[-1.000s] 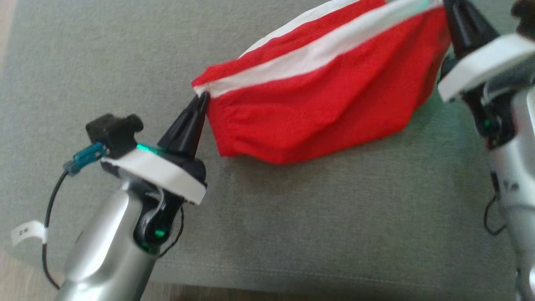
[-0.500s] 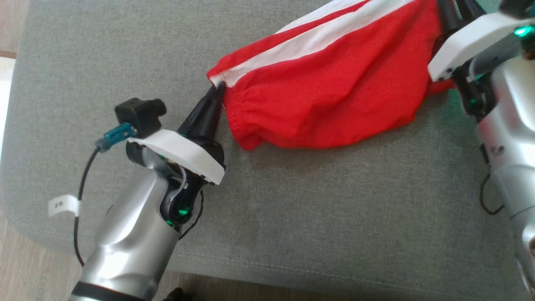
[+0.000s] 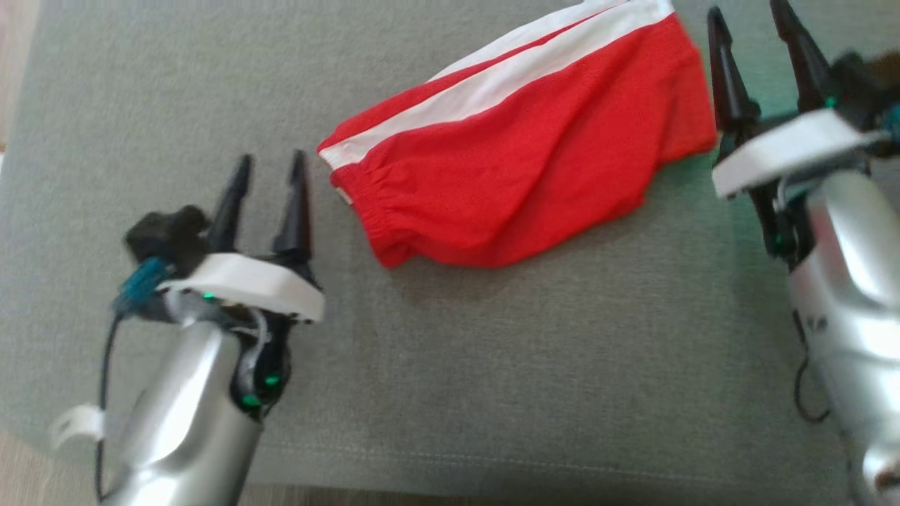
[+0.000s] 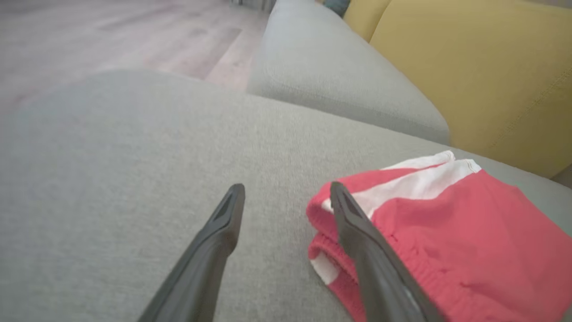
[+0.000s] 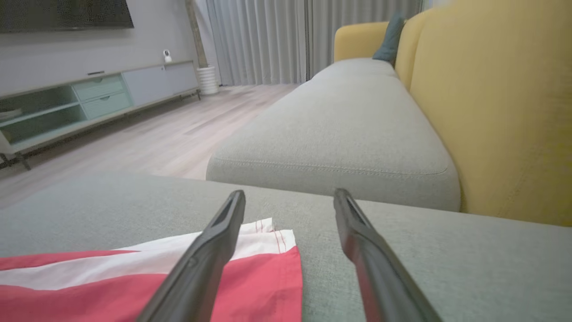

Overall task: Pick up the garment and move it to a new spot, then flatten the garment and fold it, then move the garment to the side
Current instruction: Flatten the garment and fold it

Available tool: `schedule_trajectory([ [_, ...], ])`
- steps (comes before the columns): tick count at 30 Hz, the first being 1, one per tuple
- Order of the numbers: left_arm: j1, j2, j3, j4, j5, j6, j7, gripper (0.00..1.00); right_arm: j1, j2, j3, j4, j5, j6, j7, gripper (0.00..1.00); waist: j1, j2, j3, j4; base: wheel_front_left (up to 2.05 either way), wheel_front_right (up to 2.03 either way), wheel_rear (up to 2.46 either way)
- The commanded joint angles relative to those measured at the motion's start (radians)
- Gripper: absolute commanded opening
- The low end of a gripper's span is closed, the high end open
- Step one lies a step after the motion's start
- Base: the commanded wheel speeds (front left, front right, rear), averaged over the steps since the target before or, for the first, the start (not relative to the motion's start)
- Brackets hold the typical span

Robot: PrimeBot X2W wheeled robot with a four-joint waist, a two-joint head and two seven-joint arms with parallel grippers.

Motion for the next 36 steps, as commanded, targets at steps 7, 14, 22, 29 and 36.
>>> schedule_trajectory([
  [7,0.065,0.044,0.133,-0.196,0.158,0.027,-0.012,1.00,0.251,0.098,-0.137,-0.258,-0.107,-0.001,-0.010,1.00,0.0000,0.0000,-0.077,-0.066,0.00,0.00,0.00],
  [14,0.133,0.039,0.156,-0.232,0.241,0.008,-0.012,1.00,0.460,0.161,-0.220,-0.417,-0.171,-0.001,0.023,1.00,0.0000,0.0000,-0.129,-0.103,0.00,0.00,0.00],
  [22,0.192,0.018,0.147,-0.207,0.288,-0.013,-0.012,1.00,0.593,0.192,-0.245,-0.549,-0.193,-0.001,0.092,1.00,0.0000,0.0000,-0.163,-0.116,0.00,0.00,0.00],
  [29,0.218,0.001,0.166,-0.198,0.302,-0.014,-0.012,1.00,0.621,0.199,-0.244,-0.590,-0.196,-0.001,0.128,1.00,0.0000,0.0000,-0.172,-0.117,0.00,0.00,0.00],
  [36,0.215,-0.012,0.181,-0.189,0.317,-0.028,-0.012,1.00,0.628,0.202,-0.247,-0.612,-0.199,-0.001,0.149,1.00,0.0000,0.0000,-0.168,-0.111,0.00,0.00,0.00],
])
